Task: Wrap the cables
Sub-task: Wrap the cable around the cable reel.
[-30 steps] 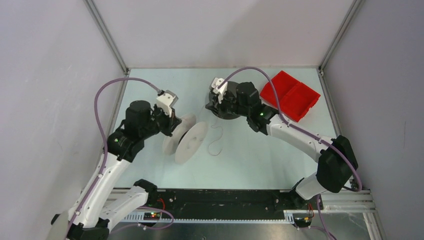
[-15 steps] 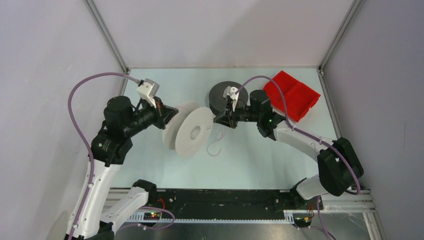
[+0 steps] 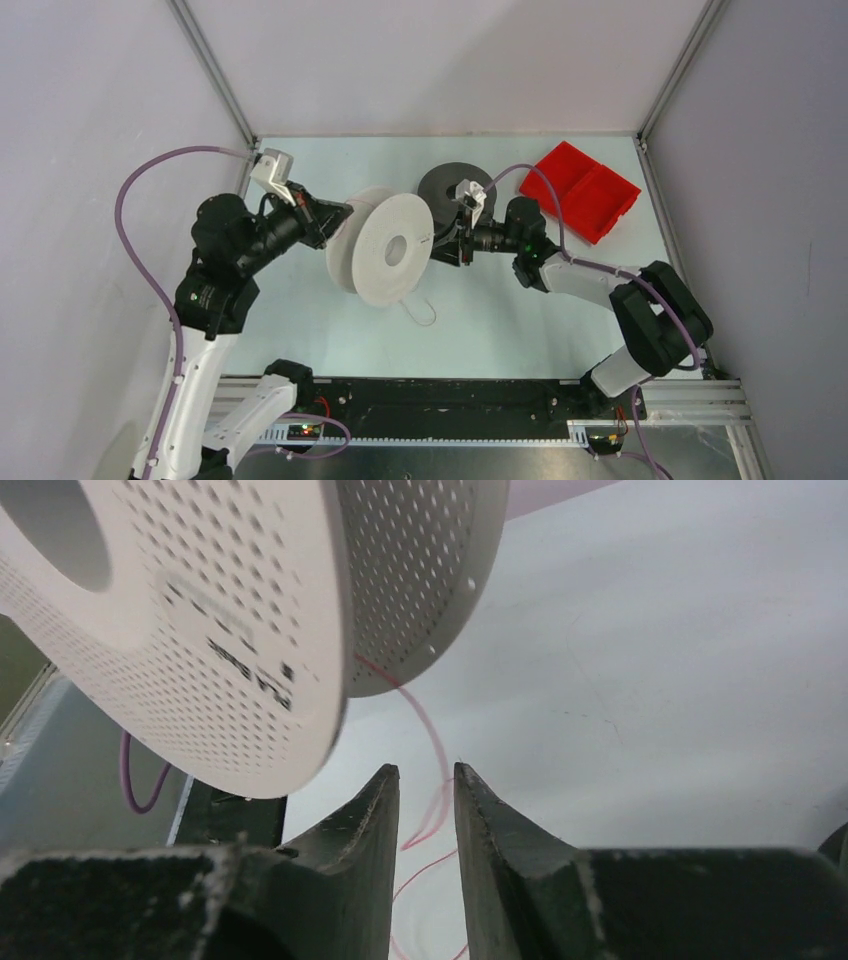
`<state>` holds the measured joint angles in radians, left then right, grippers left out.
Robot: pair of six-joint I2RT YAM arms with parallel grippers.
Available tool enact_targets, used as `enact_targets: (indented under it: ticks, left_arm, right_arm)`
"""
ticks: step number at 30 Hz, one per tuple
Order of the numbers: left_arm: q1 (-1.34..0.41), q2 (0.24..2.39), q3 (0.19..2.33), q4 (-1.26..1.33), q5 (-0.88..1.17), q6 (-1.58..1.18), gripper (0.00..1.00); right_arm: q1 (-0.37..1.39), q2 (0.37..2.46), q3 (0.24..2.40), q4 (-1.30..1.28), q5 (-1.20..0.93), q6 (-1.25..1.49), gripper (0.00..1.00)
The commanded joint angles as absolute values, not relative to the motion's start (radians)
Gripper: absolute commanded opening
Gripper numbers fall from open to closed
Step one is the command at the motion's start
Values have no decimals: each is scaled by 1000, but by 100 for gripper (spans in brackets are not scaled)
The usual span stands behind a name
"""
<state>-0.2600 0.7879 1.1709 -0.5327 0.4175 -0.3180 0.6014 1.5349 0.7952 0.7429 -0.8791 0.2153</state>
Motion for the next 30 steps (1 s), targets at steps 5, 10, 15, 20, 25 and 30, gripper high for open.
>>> enact_targets:
  ticks: [5, 10, 15, 20, 25, 30]
  left_arm:
    - [-238, 747, 1188, -372, 363, -463, 0]
    - [-236, 745, 1168, -331, 341, -500, 0]
    - [-233, 738, 1150, -297, 322, -536, 0]
    - [-225, 723, 1140, -274, 259, -562, 0]
    - [-214, 707, 1118, -235, 181, -638, 0]
    - [-206, 687, 1093, -204, 93, -679, 0]
  right_arm:
    - [636, 1612, 778, 1019, -897, 357, 44]
    - [655, 1694, 767, 1154, -887, 453, 47]
    - [665, 1773, 753, 1262, -853, 510, 48]
    - [674, 1830, 708, 1380, -839, 585, 38]
    - [694, 1866, 659, 1405, -799, 607, 25]
    - [733, 1890, 614, 1413, -755, 615, 24]
